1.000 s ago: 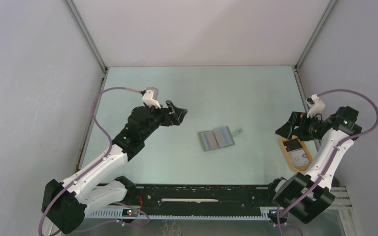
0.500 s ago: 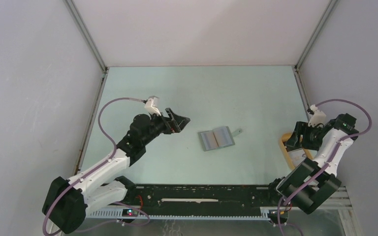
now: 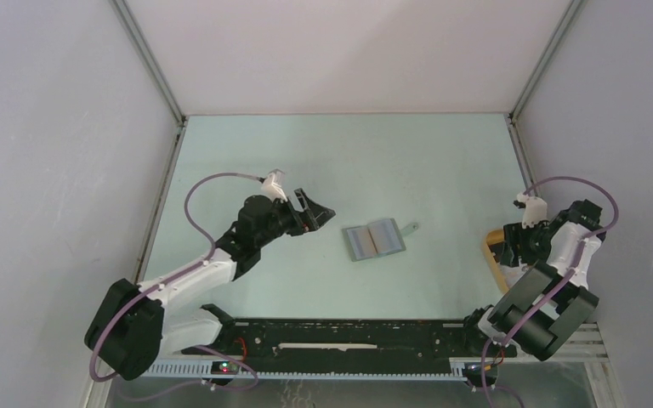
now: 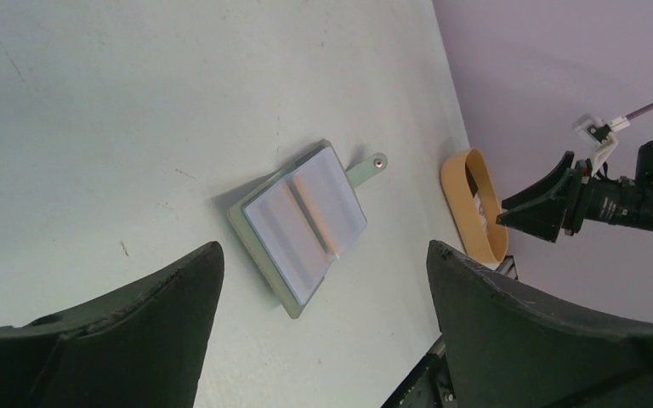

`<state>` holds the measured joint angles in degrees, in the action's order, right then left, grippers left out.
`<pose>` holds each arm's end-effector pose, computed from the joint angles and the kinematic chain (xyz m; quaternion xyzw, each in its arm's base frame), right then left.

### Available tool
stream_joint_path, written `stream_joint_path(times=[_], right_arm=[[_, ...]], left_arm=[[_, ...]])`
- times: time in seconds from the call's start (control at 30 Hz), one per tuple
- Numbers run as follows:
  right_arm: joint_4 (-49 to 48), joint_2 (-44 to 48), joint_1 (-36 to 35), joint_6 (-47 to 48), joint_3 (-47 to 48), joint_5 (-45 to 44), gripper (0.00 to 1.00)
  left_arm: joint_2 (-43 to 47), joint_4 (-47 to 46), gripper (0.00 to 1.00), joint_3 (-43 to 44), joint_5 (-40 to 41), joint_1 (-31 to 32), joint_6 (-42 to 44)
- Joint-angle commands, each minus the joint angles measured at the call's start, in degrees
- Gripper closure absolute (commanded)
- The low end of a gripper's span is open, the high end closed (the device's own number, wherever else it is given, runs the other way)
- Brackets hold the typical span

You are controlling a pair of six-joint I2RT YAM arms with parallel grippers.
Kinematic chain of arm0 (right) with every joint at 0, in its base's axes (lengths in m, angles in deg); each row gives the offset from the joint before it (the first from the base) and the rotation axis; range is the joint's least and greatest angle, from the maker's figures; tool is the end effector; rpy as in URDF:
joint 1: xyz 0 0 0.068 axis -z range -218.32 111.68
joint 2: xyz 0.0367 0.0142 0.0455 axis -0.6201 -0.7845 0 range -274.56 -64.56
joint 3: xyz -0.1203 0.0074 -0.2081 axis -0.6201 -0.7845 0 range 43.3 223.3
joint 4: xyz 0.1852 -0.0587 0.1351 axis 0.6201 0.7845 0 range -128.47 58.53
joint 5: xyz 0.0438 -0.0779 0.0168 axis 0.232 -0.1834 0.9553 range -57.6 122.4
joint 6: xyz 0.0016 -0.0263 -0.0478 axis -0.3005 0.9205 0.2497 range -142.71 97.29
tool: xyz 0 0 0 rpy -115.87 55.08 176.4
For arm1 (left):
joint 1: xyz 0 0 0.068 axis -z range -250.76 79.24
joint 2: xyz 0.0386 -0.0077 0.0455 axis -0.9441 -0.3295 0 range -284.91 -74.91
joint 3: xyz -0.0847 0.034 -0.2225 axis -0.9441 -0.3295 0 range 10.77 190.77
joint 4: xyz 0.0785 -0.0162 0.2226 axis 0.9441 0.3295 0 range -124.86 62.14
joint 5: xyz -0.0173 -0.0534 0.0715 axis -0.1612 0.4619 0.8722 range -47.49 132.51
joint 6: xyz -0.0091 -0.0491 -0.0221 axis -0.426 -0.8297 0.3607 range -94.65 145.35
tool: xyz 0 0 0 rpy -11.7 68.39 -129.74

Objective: Put the credit cards into the card holder
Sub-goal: Move the storage box to the center of the board.

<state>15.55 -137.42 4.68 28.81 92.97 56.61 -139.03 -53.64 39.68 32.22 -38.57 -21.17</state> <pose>0.1566 -0.1256 0.1982 -0.0955 0.9672 0.0614 0.2270 0.1978 -0.1323 0.2130 -0.0462 0.7981 -0.4338 0.4157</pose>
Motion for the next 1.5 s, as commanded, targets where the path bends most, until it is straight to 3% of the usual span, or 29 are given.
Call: stream_joint_path(times=[0.0,0.13,0.27,0.4,0.53,0.73,1.0,1.27,1.47], right_arm=[[-4.2,-1.4,-2.0,4.6,0.0,-1.9,0.30],[-5.4,-3.4,-2.0,0.0,-0.3,0.4,0.31],[-8.7,-4.9,-1.8,-4.0,-1.1,0.6,0.40],[-6.5,-4.9,-3.2,-7.1,0.3,7.6,0.38],[-6.5,-4.5,-7.8,-11.3,0.7,8.8,0.35],[-11.1,-6.4,-12.6,-15.5,0.1,2.1,0.34],[-16.4,-5.0,-16.9,-14.5,-3.9,-6.2,0.38],[-16.6,-6.7,-20.8,-13.4,-4.8,-8.3,0.71],[-14.2,-5.1,-25.6,-10.6,-4.8,-9.0,0.88]], left_arm=[[-2.5,-2.0,0.07,3.4,-2.0,0.3,-1.4],[-4.5,-2.1,0.07,4.4,-2.2,0.7,-1.8],[-5.7,-2.6,0.07,4.8,-2.3,1.5,-1.8],[-6.6,-2.6,0.07,4.9,-2.5,1.7,-1.8],[-6.6,-2.7,0.07,4.7,-2.6,1.7,-1.7],[-6.5,-2.4,0.07,4.7,-2.3,1.7,-1.2],[-6.5,-2.3,0.07,4.2,-2.0,1.7,-1.3],[-6.5,-2.1,0.07,4.2,-2.0,1.7,-1.4],[-6.3,-2.1,0.07,3.8,-1.9,1.7,-1.2]])
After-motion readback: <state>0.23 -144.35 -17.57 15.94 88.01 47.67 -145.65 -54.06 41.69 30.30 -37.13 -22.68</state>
